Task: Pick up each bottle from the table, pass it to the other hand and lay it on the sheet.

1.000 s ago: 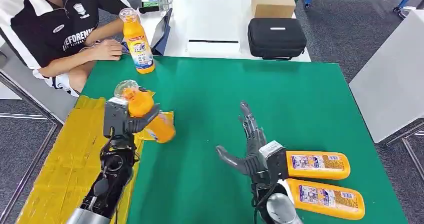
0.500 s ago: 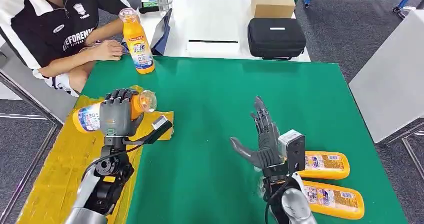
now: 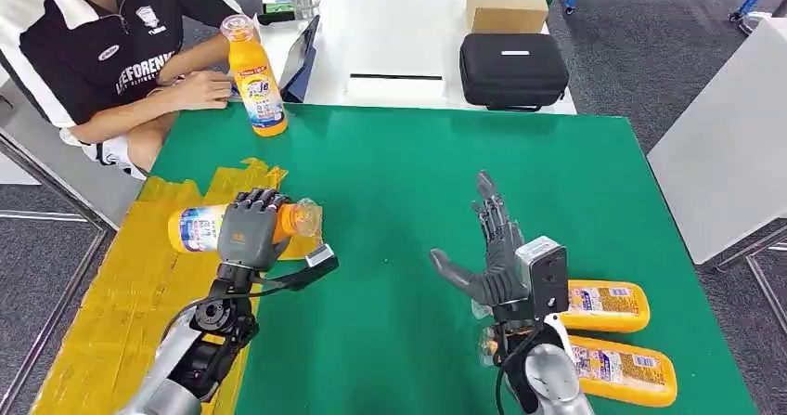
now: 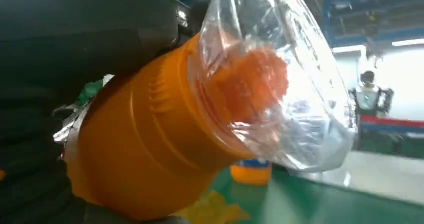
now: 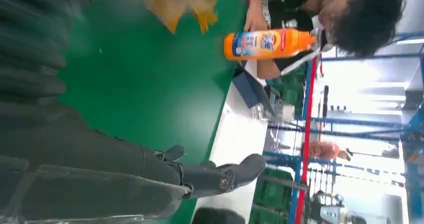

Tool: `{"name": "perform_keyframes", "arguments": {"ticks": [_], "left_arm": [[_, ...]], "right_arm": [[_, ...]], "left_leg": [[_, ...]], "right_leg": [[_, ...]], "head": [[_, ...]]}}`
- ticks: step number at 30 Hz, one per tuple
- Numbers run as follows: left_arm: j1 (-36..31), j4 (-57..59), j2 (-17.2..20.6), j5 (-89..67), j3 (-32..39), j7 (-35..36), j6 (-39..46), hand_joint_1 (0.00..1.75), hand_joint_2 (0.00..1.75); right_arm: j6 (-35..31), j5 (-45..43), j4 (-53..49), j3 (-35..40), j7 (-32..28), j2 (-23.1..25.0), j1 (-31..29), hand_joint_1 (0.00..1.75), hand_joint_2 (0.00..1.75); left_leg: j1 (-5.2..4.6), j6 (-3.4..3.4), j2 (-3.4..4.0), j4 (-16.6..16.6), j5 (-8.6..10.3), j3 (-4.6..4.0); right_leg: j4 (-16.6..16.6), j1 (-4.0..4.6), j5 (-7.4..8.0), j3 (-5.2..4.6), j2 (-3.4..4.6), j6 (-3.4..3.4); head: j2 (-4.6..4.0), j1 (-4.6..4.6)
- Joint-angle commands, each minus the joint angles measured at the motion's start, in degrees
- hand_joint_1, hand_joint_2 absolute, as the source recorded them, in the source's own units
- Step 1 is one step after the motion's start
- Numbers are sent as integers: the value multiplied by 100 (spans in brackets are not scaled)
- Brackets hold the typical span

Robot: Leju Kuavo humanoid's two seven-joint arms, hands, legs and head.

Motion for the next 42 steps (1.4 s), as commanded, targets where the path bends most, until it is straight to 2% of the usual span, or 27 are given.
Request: {"name": "perform_keyframes", "arguments": {"ticks": [1,6,11,15,19,27,28,30,32,34,38,42], "left_arm": [[-90,420,-324,509,326,-507,-6,0,175],[-121,631,-442,1034,609,-879,-6,0,175],[-120,811,-490,1692,765,-1222,-6,0,175],[-61,842,-472,2015,825,-1385,-6,0,175],[-99,921,-478,2648,856,-1645,-75,0,175],[-112,908,-463,2747,836,-1668,-111,0,175],[-107,896,-475,2805,848,-1681,-122,0,175],[-46,730,-485,3247,919,-1882,-306,0,175],[89,420,-486,3652,978,-2073,-519,0,175],[245,103,-492,3976,1037,-2224,-709,0,175],[494,-391,-476,4430,1050,-2393,-1055,0,175],[500,-402,-474,4434,1048,-2393,-1058,0,175]], "right_arm": [[-165,259,252,-179,-12,58,-148,0,175],[-206,316,309,-209,-24,70,-129,0,175],[-254,418,422,-198,-76,50,-111,0,175],[-354,716,469,-160,-162,8,-97,0,175],[-524,1413,414,-169,-96,-33,-150,0,175],[-511,1533,361,-212,-45,-22,-167,0,175],[-527,1680,381,-176,-34,-51,-177,0,175],[-540,3196,252,-19,240,-312,-270,0,175],[-76,4540,-38,-44,529,-537,-264,0,175],[436,5301,-214,-75,730,-729,-257,0,175],[1053,5463,-139,-326,779,-1319,-450,0,175],[1082,5420,-129,-372,746,-1360,-458,0,175]], "left_leg": [[3,-11,0,-2,-8,19],[5,-18,3,-4,-20,44],[4,-14,2,-5,-12,33],[4,-13,6,-8,-13,35],[5,-15,3,-6,-15,38],[2,-10,3,-4,-7,18],[4,-14,5,-3,-14,31],[5,-16,4,-1,-17,35],[4,-15,7,2,-18,33],[4,-14,7,3,-19,28],[-1,-6,3,1,-8,10],[-1,-9,4,3,-14,19]], "right_leg": [[-2,3,-8,20,-6,-2],[-3,5,-19,45,-7,-3],[-6,4,-11,34,-6,-2],[-8,4,-11,35,-2,-2],[-6,5,-14,38,-5,-2],[-3,1,-6,18,-2,-1],[-3,4,-12,31,-2,-2],[-2,5,-15,36,-5,-2],[1,4,-15,34,-2,-1],[2,3,-16,29,-2,-1],[0,-1,-6,12,-2,2],[1,0,-10,21,-2,2]], "head": [[0,0],[0,0],[0,0],[0,0],[0,0],[0,0],[0,0],[0,0],[0,0],[0,0],[0,0],[0,0]]}}
